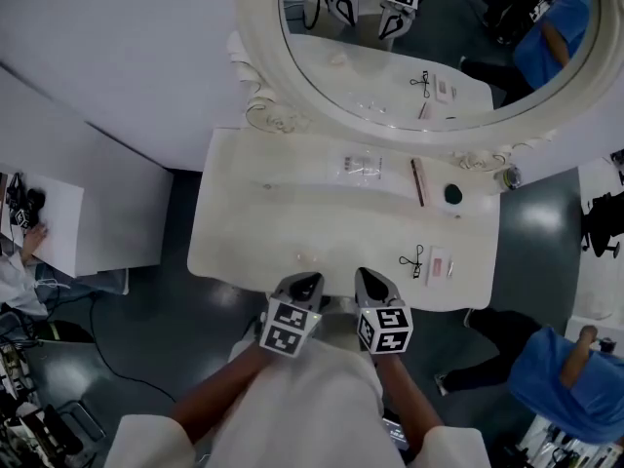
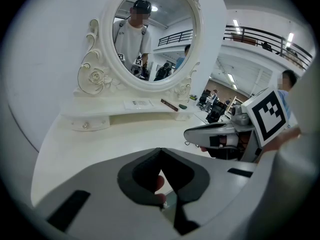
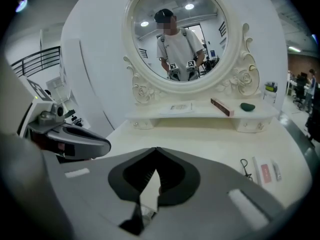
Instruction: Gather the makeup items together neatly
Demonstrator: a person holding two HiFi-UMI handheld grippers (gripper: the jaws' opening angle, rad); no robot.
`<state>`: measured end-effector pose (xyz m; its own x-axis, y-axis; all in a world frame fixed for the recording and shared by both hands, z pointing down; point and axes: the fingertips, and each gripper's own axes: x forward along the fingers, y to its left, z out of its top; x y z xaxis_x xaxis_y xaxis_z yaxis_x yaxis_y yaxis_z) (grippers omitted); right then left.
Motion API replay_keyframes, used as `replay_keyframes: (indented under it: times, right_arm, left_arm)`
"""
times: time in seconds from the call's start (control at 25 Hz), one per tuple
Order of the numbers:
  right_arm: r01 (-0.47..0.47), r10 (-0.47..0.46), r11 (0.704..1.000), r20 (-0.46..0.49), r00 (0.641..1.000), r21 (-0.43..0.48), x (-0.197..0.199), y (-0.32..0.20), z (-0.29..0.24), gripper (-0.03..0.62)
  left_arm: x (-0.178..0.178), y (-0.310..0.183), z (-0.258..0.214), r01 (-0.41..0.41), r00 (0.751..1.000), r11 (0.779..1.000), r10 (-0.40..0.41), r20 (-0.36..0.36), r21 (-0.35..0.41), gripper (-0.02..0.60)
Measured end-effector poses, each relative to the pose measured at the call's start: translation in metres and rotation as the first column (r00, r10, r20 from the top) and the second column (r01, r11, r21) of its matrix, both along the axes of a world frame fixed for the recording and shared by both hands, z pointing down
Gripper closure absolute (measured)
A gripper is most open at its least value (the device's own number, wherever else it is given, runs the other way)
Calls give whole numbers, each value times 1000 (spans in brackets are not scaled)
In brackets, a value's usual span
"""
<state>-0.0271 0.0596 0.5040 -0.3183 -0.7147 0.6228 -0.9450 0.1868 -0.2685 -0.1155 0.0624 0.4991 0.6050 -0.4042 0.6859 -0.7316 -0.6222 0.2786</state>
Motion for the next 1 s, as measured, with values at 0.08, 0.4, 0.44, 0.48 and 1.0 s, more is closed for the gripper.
replay_keyframes:
  times: [0.08,0.4,0.44,0.48,1.0]
  right_arm:
    - [-17,18,1000,39,999,-6,-5,1,0,592]
    - [5,-5,1000,21,1000,-24,-21,-3,8,592]
    - [11,-10,1000,19,1000,-26,-25,-4,9,592]
    - [18,-17,1000,15,1000,-25,-28,-4,10,592]
    - [92,-92,995,-8,996,-30,-72,-14,27,567]
  left_arm:
    - [-7,2,2,8,1000,1000,-8,3,-7,580]
    - [-28,8,8,18,1000,1000,-17,14,-24,580]
    - [-31,9,8,20,1000,999,-20,15,-27,580]
    - [-34,10,9,22,1000,999,-22,15,-30,580]
    - [-71,25,29,29,999,997,-27,28,-67,580]
